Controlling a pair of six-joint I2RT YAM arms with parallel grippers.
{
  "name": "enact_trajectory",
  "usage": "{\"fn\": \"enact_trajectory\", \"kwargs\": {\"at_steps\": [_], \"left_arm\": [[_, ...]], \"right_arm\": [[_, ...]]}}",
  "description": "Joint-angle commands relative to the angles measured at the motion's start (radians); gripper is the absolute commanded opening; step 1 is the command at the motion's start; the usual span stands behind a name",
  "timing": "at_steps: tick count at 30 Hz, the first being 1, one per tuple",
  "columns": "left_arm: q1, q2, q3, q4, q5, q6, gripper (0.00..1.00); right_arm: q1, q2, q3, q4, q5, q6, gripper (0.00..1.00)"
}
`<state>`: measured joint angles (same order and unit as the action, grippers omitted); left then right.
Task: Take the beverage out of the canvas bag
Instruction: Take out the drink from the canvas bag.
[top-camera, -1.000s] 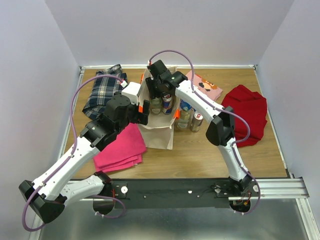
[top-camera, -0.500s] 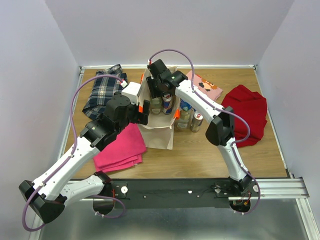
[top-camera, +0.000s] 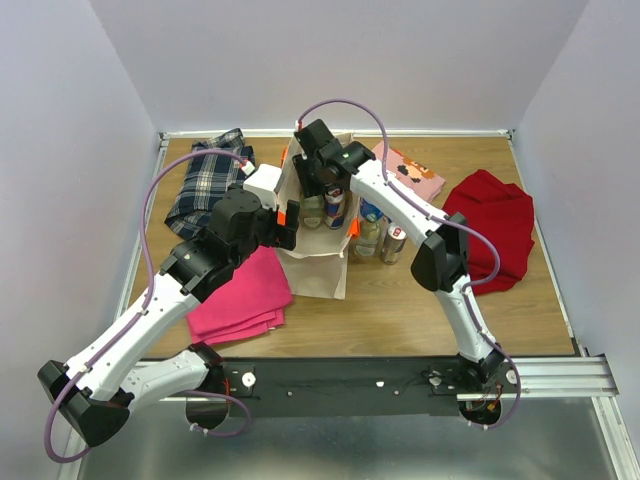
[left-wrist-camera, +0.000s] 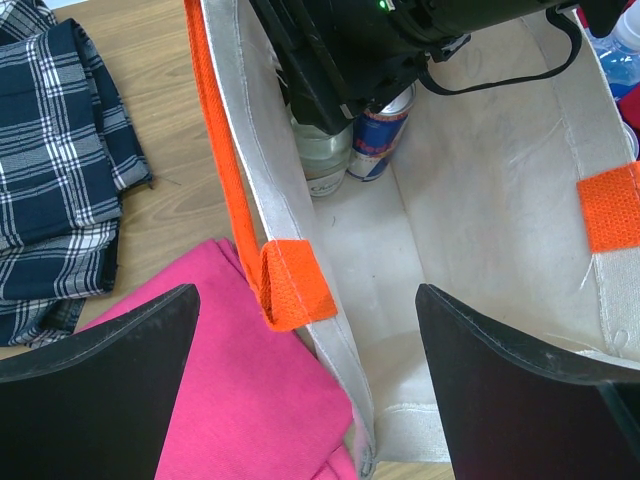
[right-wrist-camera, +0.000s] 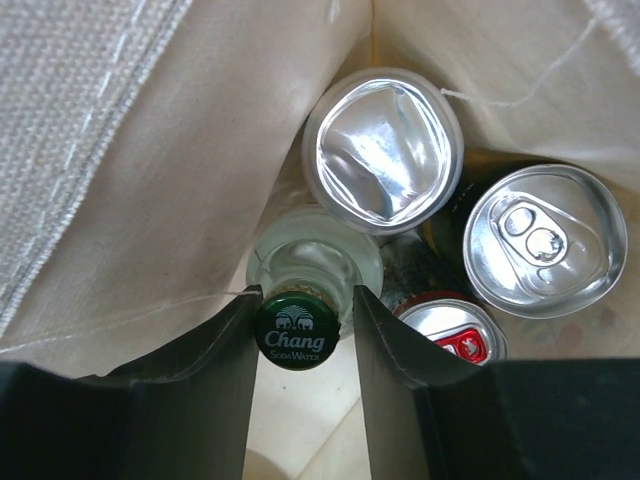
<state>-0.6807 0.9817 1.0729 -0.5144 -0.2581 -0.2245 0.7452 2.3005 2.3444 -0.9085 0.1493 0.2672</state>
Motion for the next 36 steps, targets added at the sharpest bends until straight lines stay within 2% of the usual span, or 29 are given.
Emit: {"fn": "enact_trajectory", "kwargs": {"at_steps": [1, 2, 6, 10, 14, 16, 23, 27, 32, 36], "left_arm": [[0.006, -0.012, -0.004, 0.004, -0.006, 0.01, 0.99], [0.006, -0.011, -0.005, 0.005, -0.004, 0.01, 0.99], [0.006, -0.008, -0.002, 0.008, -0.001, 0.008, 0.99], [0.006, -0.006, -0.001, 0.01, 0.002, 0.011, 0.99], [0.006, -0.005, -0.001, 0.01, 0.003, 0.013, 0.99], [0.006, -0.006, -0.004, 0.008, 0.003, 0.013, 0.99], [0.006, 0.0, -0.004, 0.011, 0.01, 0.013, 0.99], [0.006, 0.005, 0.001, 0.008, 0.016, 0.016, 0.99], [0.006, 0.008, -0.001, 0.008, 0.016, 0.013, 0.99], [0.006, 0.009, -0.001, 0.007, 0.016, 0.01, 0.99]], "right_arm": [[0.006, 0.031, 0.029, -0.018, 0.007, -0.013, 0.47], [0.005, 0.031, 0.03, -0.02, 0.0, -0.013, 0.43], [0.006, 0.033, 0.03, -0.02, -0.014, -0.013, 0.38], [0.005, 0.034, 0.027, -0.024, -0.028, -0.01, 0.27], [0.006, 0.036, 0.021, -0.029, -0.068, -0.013, 0.06], [0.005, 0.036, 0.021, -0.03, -0.083, -0.014, 0.01], [0.019, 0.043, 0.035, -0.058, -0.145, -0.074, 0.01], [0.04, 0.057, 0.029, -0.104, -0.029, -0.102, 0.01], [0.043, 0.016, -0.051, -0.053, -0.024, -0.1, 0.01], [0.051, -0.004, -0.05, -0.02, -0.021, -0.108, 0.01]]}}
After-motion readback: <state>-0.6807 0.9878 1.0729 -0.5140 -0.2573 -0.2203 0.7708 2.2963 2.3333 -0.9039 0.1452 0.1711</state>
